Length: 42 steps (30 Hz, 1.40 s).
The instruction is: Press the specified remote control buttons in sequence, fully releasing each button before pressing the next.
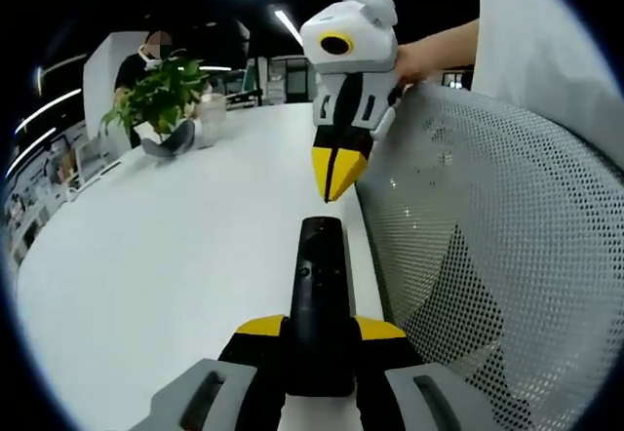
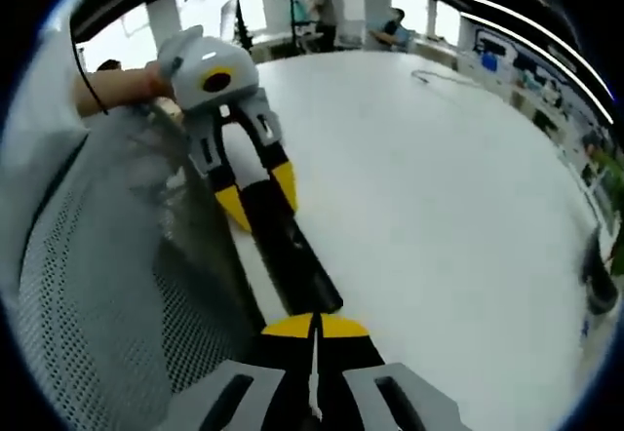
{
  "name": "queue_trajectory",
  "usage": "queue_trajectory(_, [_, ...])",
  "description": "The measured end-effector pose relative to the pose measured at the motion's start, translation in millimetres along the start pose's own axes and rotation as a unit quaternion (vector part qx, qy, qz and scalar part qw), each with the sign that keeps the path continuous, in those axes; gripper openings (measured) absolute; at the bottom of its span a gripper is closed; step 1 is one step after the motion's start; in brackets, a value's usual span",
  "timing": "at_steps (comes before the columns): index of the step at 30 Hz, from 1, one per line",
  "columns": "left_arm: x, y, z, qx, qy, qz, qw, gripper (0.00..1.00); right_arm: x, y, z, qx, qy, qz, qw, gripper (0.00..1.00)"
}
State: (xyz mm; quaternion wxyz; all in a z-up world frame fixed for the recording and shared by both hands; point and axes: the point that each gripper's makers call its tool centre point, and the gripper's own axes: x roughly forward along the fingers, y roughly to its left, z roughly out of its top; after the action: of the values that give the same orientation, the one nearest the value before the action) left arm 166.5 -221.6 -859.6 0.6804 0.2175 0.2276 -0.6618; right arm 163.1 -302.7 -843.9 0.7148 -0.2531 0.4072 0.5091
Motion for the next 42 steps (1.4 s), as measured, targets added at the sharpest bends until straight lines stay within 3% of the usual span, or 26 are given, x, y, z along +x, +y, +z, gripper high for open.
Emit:
queue_trajectory(4, [0, 0.2, -0.1, 0.001, -0.001, -0.002, 1.0000, 0.25, 5, -2, -0.8, -0.053, 0.032, -0.001, 0.9981, 0.00])
queue_trajectory(7, [1, 0.6, -0.2, -0.001, -0.001, -0.001, 1.0000, 0.25, 9, -2, 2.6, -0.060, 0.035, 0.003, 0.9976, 0.00])
queue_trajectory(10, [0, 0.6, -0.3, -0.002, -0.001, -0.001, 1.0000, 0.25, 12, -5, -3.5, -0.095, 0.065, 0.006, 0.9934, 0.00])
queue_trajectory(11, [0, 0.9, -0.4, -0.003, -0.002, -0.001, 1.0000, 0.25, 13, -4, 0.4, -0.110, 0.059, 0.010, 0.9922, 0.00])
queue_trajectory(16, [0, 0.9, -0.2, -0.003, -0.003, -0.002, 1.0000, 0.25, 13, -6, 0.3, -0.097, 0.089, 0.019, 0.9912, 0.00])
queue_trajectory(22, [0, 1.0, 0.0, -0.004, -0.005, -0.003, 1.0000, 0.25, 15, -6, -1.2, -0.155, 0.161, 0.046, 0.9737, 0.00])
queue_trajectory(25, [1, 1.1, 0.0, -0.004, -0.005, -0.002, 1.0000, 0.25, 17, -6, 0.1, -0.153, 0.174, 0.049, 0.9715, 0.00])
queue_trajectory(28, [1, 1.1, 0.1, -0.006, -0.006, -0.002, 1.0000, 0.25, 15, -6, -2.0, -0.145, 0.166, 0.048, 0.9741, 0.00])
queue_trajectory(33, [1, 1.0, 0.1, -0.007, -0.007, -0.002, 1.0000, 0.25, 13, -7, -0.9, -0.098, 0.083, 0.008, 0.9917, 0.00])
queue_trajectory(36, [1, 1.2, 0.1, -0.008, -0.006, -0.002, 0.9999, 0.25, 13, -6, -1.2, -0.131, 0.062, -0.011, 0.9893, 0.00])
queue_trajectory(40, [1, 0.9, 0.3, -0.008, -0.004, -0.001, 1.0000, 0.25, 12, -5, -1.4, -0.120, 0.051, -0.017, 0.9913, 0.00])
queue_trajectory(42, [1, 1.0, 0.2, -0.009, -0.005, -0.001, 1.0000, 0.25, 11, -6, 0.6, -0.037, 0.028, -0.012, 0.9989, 0.00])
